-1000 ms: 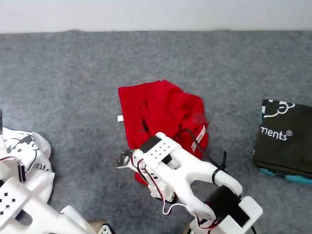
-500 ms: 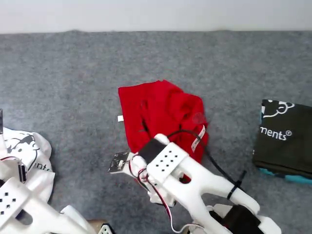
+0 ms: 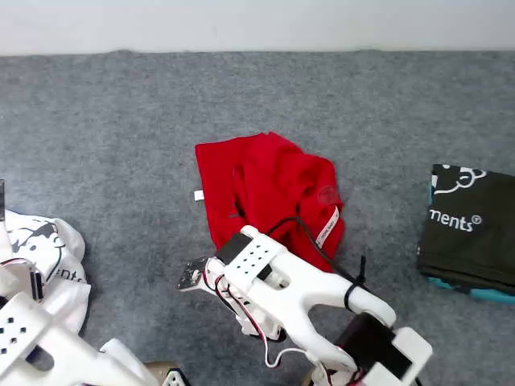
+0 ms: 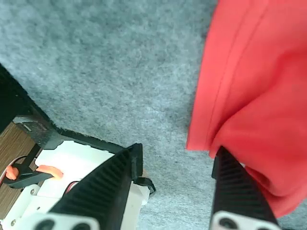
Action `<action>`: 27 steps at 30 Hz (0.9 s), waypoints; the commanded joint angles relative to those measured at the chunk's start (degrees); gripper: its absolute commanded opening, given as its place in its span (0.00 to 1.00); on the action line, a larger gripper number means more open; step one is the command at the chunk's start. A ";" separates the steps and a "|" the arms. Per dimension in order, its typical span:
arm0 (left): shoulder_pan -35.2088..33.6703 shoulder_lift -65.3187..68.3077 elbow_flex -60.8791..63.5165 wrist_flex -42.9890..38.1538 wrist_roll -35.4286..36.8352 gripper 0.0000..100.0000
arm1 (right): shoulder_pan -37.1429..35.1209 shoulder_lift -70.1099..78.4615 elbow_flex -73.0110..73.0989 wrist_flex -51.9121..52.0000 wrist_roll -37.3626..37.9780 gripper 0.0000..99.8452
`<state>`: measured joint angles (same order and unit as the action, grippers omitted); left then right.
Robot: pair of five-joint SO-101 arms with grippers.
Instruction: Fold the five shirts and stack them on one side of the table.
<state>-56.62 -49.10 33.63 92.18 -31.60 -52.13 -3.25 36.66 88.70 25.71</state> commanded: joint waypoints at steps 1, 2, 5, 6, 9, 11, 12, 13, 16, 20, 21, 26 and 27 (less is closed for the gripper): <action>-0.09 -0.97 -1.89 0.18 -0.44 0.14 | -0.66 0.04 -0.09 -0.75 -0.26 0.24; -0.09 -0.97 -1.89 0.18 -0.44 0.14 | -0.75 -0.04 -0.18 -0.40 -0.35 0.24; -0.09 -0.97 -1.89 0.18 -0.44 0.14 | -4.09 -0.92 -1.49 2.86 -0.53 0.24; -0.09 -0.97 -1.80 0.18 -0.44 0.14 | -5.41 -1.54 -1.76 3.56 -0.62 0.24; -0.09 -0.97 -1.36 0.09 -0.44 0.14 | -7.34 -3.03 -1.67 3.47 -0.62 0.24; -0.09 -0.97 -0.48 0.09 -0.44 0.14 | -7.25 -3.12 -1.67 2.86 -0.62 0.24; -0.09 -0.97 0.04 0.09 -0.44 0.14 | -7.25 -2.95 -1.49 2.51 -0.62 0.24; -0.09 -0.97 0.40 0.09 -0.44 0.14 | -7.16 -2.59 -1.49 2.42 -0.62 0.24; -0.26 -0.97 0.84 0.09 -0.44 0.14 | -6.02 -1.10 -1.49 1.27 -0.62 0.24; -0.18 -0.97 0.48 0.00 -0.44 0.14 | -1.45 1.63 -1.49 -1.36 0.09 0.24; -0.18 -0.97 0.48 0.00 -0.44 0.14 | -0.31 2.42 -1.49 -1.80 1.05 0.24; -0.18 -0.97 0.48 0.00 -0.44 0.14 | 5.93 5.49 -1.93 -2.51 5.54 0.24; -0.18 -0.97 0.48 0.00 -0.44 0.14 | 7.16 5.85 -1.93 -2.86 6.24 0.24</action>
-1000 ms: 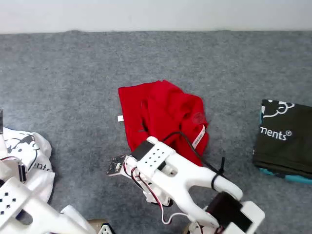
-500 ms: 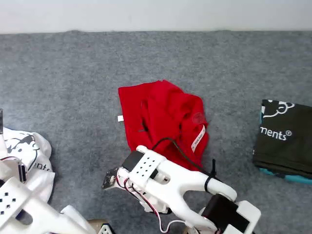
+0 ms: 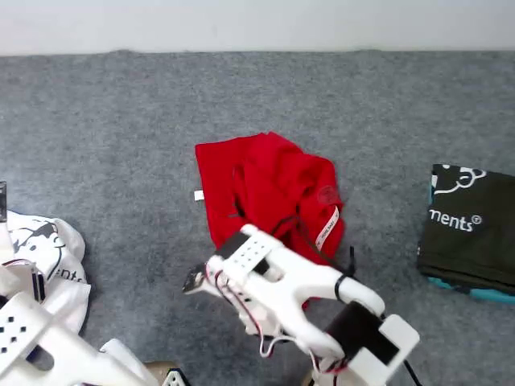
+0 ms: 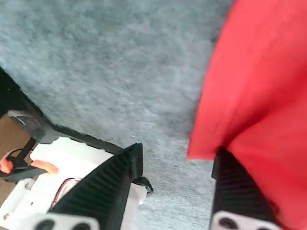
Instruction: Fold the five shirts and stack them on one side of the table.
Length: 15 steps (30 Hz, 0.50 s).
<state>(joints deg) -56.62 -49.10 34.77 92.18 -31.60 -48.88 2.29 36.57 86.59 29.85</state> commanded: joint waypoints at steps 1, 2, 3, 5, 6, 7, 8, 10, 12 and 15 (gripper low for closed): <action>-0.09 -0.97 -0.66 0.00 -0.44 0.14 | 5.14 0.66 -1.85 -0.92 2.90 0.23; -0.09 -0.97 -0.66 0.00 -0.44 0.14 | 6.02 0.92 -1.85 -1.19 3.87 0.22; -0.09 -0.97 -0.66 0.00 -0.44 0.14 | 6.73 0.92 -1.67 -1.89 4.75 0.20; -0.09 -0.97 -0.66 0.00 -0.44 0.14 | 7.52 0.92 -1.49 -2.77 5.54 0.18; -0.09 -0.97 -0.66 0.00 -0.44 0.14 | 7.60 0.92 -1.49 -3.38 5.45 0.18; -0.09 -0.97 -0.66 0.00 -0.44 0.14 | 7.60 0.92 -1.49 -3.91 5.45 0.17; -0.09 -0.97 -0.66 0.00 -0.44 0.14 | 7.60 0.92 -1.49 -4.44 5.45 0.17; -0.09 -0.97 -0.66 0.00 -0.44 0.14 | 7.60 1.01 -1.49 -5.67 5.45 0.18; -0.09 -0.97 -0.66 0.00 -0.44 0.14 | 7.69 1.80 -1.41 -6.37 5.45 0.17; -0.09 -0.97 -0.66 0.00 -0.44 0.14 | 7.69 5.32 -1.41 -6.90 5.45 0.17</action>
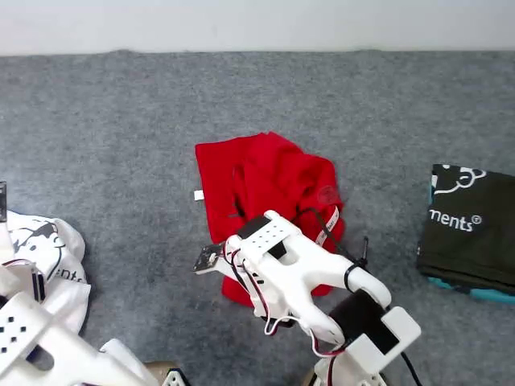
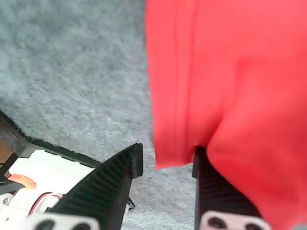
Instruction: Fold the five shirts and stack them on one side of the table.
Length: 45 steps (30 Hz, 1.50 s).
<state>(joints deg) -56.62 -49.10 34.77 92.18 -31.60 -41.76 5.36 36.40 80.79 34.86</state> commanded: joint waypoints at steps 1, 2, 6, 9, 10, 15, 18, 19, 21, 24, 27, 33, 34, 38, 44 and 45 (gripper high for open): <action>-0.09 -0.97 -0.66 0.00 -0.44 0.14 | 0.57 3.47 -1.23 -1.36 0.44 0.17; -0.09 -0.97 -0.75 0.00 -0.44 0.14 | 0.57 4.53 -1.49 -1.36 0.44 0.17; -0.18 -0.97 -0.75 0.00 -0.53 0.14 | 0.48 6.46 -1.67 -3.12 0.44 0.10; -0.09 -0.97 -0.75 0.00 -0.53 0.14 | 0.57 6.90 -1.67 -5.14 0.44 0.03; -0.09 -0.97 -0.75 0.00 -0.53 0.14 | 0.57 6.90 -1.67 -5.58 0.44 0.02; -0.09 -0.97 -0.75 0.00 -0.53 0.14 | 1.19 6.11 -1.67 -5.23 0.53 0.01; -0.09 -0.97 -0.75 0.00 -0.53 0.14 | 3.47 2.15 -1.67 -3.03 0.62 0.01; 0.00 -0.97 -0.75 0.00 -0.53 0.14 | 4.62 -0.04 -1.76 -1.71 0.79 0.01; 0.00 -0.97 -1.36 0.18 -0.53 0.14 | 7.34 -5.93 -1.76 1.27 1.14 0.01; 1.05 -0.97 -2.86 0.18 -0.44 0.14 | 12.44 -16.75 -1.76 6.99 4.22 0.01; 4.75 -0.97 -4.00 0.53 -0.26 0.14 | 18.95 -28.44 -1.76 12.00 7.56 0.01; 15.65 -0.62 -3.74 0.62 -0.09 0.14 | 34.68 -47.96 -1.76 17.36 15.21 0.01; 17.67 -0.53 -3.65 0.62 -0.09 0.14 | 37.49 -50.59 -1.76 17.36 16.18 0.01; 25.58 -0.44 -3.56 0.53 0.44 0.14 | 46.64 -58.33 -1.76 17.27 19.52 0.01; 35.52 -0.35 -3.03 0.09 4.40 0.14 | 50.24 -68.44 -2.99 22.02 23.21 0.01; 37.27 -0.35 -2.51 0.00 4.40 0.14 | 51.65 -70.55 -3.52 22.02 23.91 0.01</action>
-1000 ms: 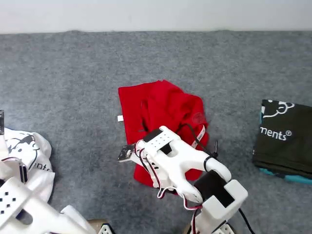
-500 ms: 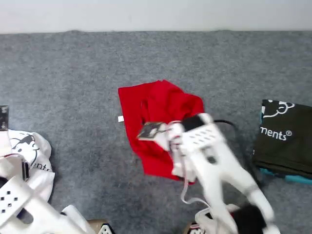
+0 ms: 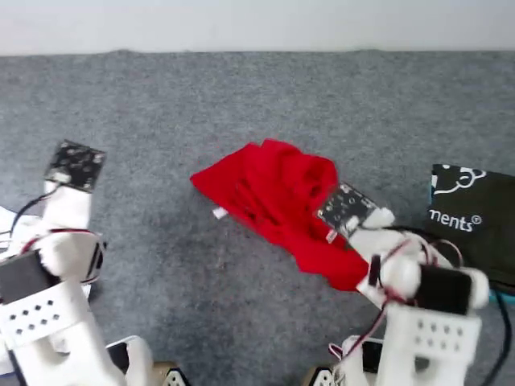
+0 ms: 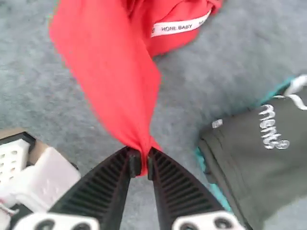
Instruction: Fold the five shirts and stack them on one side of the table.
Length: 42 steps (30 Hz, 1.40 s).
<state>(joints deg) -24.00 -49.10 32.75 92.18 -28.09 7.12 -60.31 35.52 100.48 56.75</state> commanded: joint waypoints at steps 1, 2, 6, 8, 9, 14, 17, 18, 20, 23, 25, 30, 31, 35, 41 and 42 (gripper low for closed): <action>6.42 -0.35 0.40 -0.09 0.88 0.14 | 4.35 -6.55 -3.08 2.33 3.08 0.01; 8.35 -0.35 1.36 -0.62 0.88 0.14 | 5.76 -8.13 -3.16 2.33 4.66 0.01; 14.24 -0.09 7.16 -5.27 0.70 0.15 | 13.85 -11.03 -2.99 2.24 9.67 0.01; 16.00 2.37 8.92 -8.35 0.70 0.16 | 17.36 -11.03 -2.99 2.15 10.99 0.01; 16.70 4.75 9.19 -9.67 0.70 0.18 | 18.77 -11.03 -2.99 2.15 11.25 0.01; 20.92 22.33 3.56 -10.73 0.53 0.20 | 20.79 -11.12 -1.93 2.15 11.16 0.01; 24.00 32.62 -3.12 -9.49 -2.90 0.20 | 20.88 -11.21 -0.09 2.15 10.99 0.01; 24.88 35.69 -5.41 -9.14 -3.78 0.20 | 20.88 -11.38 0.18 2.15 10.29 0.01; 26.37 41.14 -10.24 -8.18 -5.10 0.20 | 20.79 -11.38 0.18 2.15 9.05 0.01; 28.40 48.35 -17.45 -6.15 -7.56 0.20 | 20.79 -11.47 0.26 2.15 8.70 0.01; 29.71 52.40 -21.41 -5.71 -8.53 0.20 | 20.88 -11.47 0.26 2.15 8.62 0.01; 32.35 62.24 -29.32 -5.89 -10.37 0.20 | 20.79 -11.47 0.26 2.15 6.59 0.01; 32.70 64.18 -30.99 -5.89 -10.37 0.20 | 20.79 -11.47 0.26 2.15 6.24 0.01; 33.93 71.65 -38.02 -5.98 -10.37 0.20 | 20.70 -11.47 0.26 2.15 5.36 0.01; 34.55 83.16 -46.55 -5.63 -10.37 0.20 | 20.88 -11.56 0.18 2.15 5.36 0.01; 34.55 84.84 -47.52 -5.54 -10.29 0.19 | 20.88 -11.56 0.18 2.24 5.36 0.01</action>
<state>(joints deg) 10.11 33.27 -10.51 85.58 -37.93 27.16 -71.74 36.13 100.57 62.73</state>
